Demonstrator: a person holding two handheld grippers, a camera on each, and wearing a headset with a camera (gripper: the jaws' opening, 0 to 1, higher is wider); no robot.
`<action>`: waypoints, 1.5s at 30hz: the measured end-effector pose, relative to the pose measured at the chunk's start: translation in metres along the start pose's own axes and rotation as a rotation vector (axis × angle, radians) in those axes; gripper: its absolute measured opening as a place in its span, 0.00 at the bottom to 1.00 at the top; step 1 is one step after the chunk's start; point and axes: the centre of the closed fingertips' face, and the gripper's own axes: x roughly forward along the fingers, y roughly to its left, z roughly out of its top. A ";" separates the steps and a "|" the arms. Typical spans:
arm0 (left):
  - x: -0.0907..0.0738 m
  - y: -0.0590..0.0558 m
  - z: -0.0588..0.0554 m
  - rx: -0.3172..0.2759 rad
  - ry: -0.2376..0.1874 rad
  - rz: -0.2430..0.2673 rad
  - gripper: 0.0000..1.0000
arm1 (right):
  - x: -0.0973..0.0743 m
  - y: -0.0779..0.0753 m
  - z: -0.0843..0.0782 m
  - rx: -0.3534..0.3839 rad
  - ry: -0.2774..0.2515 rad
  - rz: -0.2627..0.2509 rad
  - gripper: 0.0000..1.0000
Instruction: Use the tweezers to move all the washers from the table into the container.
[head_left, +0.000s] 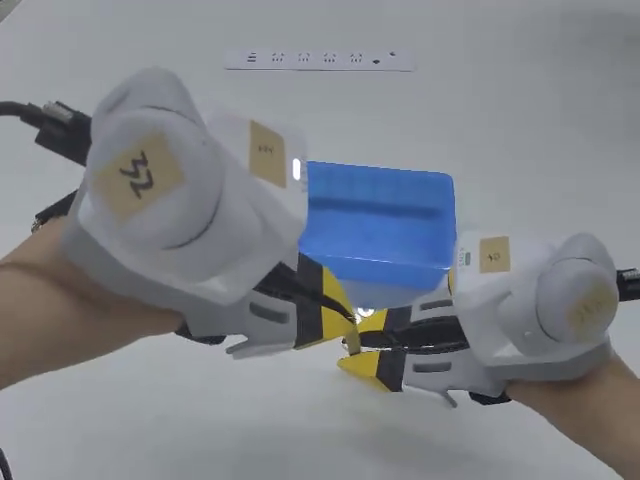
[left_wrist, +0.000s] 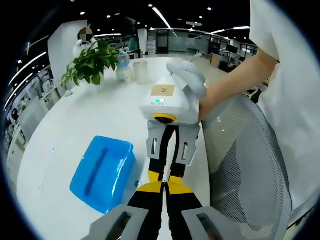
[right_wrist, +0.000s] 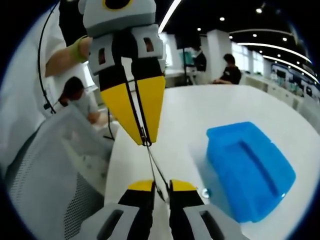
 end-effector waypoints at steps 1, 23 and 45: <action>0.002 0.000 -0.001 -0.001 0.005 -0.003 0.00 | 0.000 0.000 0.000 0.003 0.001 0.001 0.07; -0.009 0.001 0.037 -0.197 -0.282 0.091 0.18 | -0.009 0.001 0.010 -0.051 0.097 -0.024 0.02; -0.083 0.022 -0.048 -0.656 -0.645 0.785 0.97 | -0.056 -0.029 0.028 0.286 -0.140 -0.048 0.02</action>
